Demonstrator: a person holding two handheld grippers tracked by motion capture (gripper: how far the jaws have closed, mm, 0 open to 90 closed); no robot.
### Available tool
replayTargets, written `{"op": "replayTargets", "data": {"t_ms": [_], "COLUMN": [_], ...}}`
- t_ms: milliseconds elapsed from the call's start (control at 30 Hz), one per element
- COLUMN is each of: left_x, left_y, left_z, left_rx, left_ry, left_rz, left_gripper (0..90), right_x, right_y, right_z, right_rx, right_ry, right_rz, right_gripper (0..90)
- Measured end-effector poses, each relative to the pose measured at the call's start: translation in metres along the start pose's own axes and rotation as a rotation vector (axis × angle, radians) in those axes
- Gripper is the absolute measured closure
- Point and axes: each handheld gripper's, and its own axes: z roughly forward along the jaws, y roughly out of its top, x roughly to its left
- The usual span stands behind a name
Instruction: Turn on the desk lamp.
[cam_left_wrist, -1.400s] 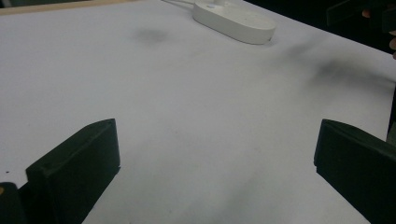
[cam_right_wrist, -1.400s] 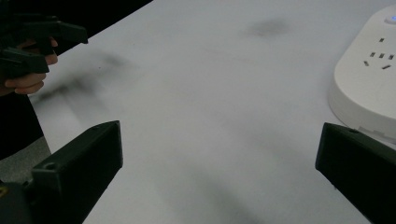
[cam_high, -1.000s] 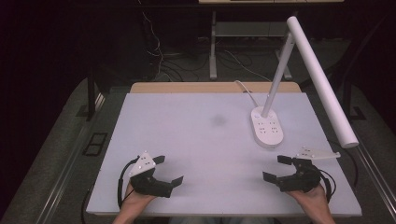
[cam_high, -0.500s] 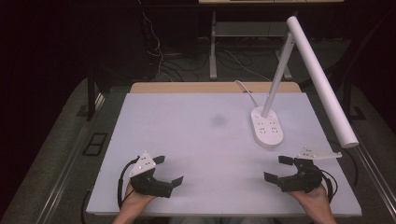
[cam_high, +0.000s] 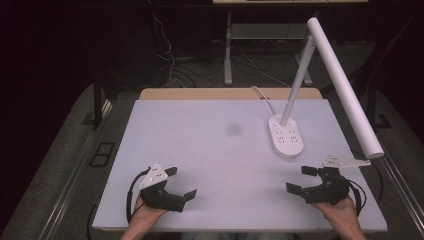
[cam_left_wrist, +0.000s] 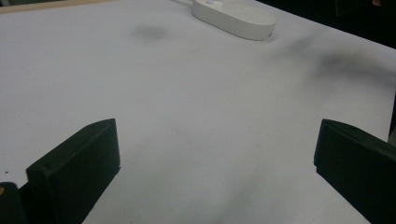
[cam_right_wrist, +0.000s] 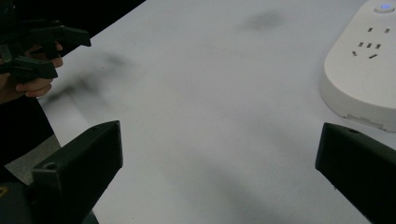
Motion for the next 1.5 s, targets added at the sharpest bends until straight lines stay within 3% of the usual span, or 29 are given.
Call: {"op": "replayTargets", "data": {"t_ms": [1000,1500], "left_x": [0.001,0.001], "left_y": [0.0,-0.001], "left_z": [0.0,0.001], "left_rx": [0.01,0.011], "left_ry": [0.003,0.002], "left_rz": [-0.002,-0.004], "left_gripper": [0.0,0.0], "right_x": [-0.015,-0.036], "right_y": [0.044,0.066], "right_z": [-0.004,0.003], "right_rx": [0.019,0.037], "right_ry": [-0.028,-0.043], "right_rz": [-0.042,-0.029], "right_gripper": [0.3,0.3]}}
